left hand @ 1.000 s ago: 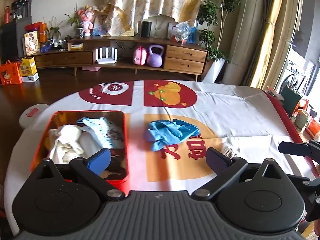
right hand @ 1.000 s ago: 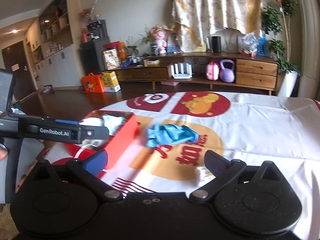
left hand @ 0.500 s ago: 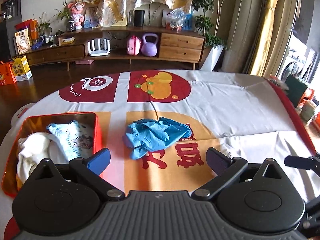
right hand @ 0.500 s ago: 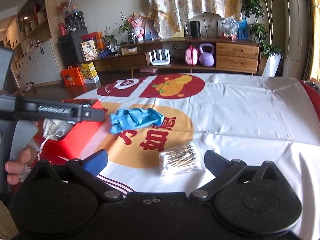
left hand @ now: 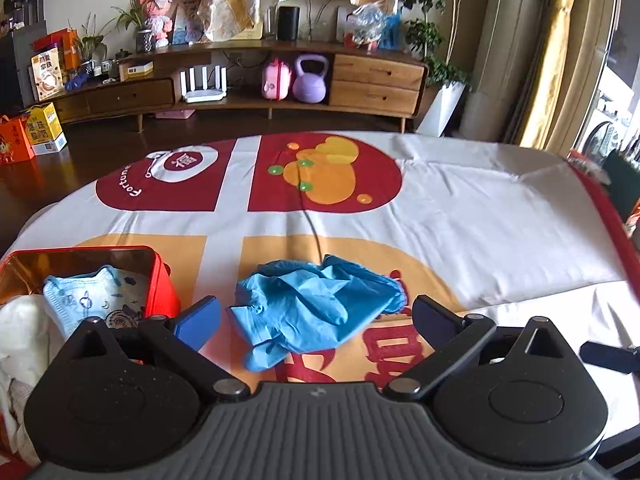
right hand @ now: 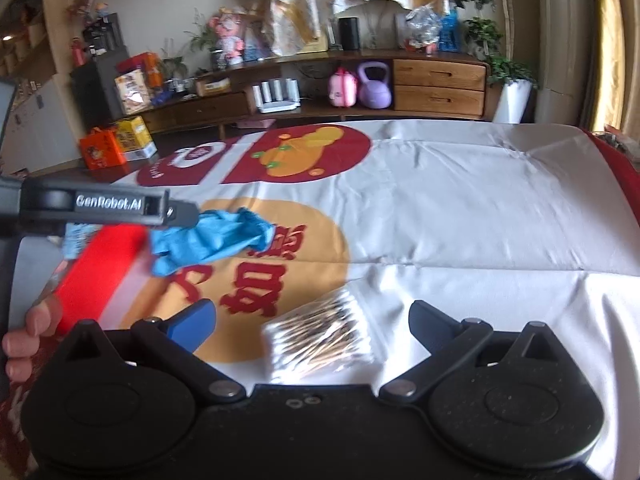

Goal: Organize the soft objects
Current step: 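Move both open tools from the tin toward the blue gloves and cotton swab bag, then grasp the cotton swab bag with the right tool while the left tool grasps the blue gloves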

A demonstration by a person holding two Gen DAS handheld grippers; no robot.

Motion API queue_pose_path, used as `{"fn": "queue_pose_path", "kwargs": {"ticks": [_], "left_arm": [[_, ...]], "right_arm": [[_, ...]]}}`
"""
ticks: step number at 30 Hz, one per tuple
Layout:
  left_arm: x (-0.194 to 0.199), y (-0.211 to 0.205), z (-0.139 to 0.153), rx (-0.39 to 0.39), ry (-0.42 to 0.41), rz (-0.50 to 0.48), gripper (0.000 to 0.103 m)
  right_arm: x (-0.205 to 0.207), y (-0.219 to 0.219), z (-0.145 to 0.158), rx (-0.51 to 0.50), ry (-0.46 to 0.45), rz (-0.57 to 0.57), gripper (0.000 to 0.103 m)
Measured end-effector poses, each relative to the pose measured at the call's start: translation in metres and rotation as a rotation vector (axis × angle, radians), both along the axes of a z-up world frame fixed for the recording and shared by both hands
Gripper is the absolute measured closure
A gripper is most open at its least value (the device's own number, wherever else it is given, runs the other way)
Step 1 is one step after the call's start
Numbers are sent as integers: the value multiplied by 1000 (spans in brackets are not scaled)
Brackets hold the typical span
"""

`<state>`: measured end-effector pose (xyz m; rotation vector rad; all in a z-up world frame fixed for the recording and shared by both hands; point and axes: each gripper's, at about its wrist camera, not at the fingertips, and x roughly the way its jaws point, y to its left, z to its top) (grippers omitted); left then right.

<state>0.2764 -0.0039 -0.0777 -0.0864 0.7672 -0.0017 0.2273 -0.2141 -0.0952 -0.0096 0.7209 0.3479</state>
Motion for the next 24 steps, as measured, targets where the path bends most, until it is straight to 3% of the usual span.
{"fn": "queue_pose_path", "kwargs": {"ticks": [14, 24], "left_arm": [[36, -5, -37, 52, 59, -6, 1], [48, -6, -58, 30, 103, -30, 1]], "right_arm": [[45, 21, -31, -90, 36, -52, 1], [21, 25, -42, -182, 15, 50, 1]]}}
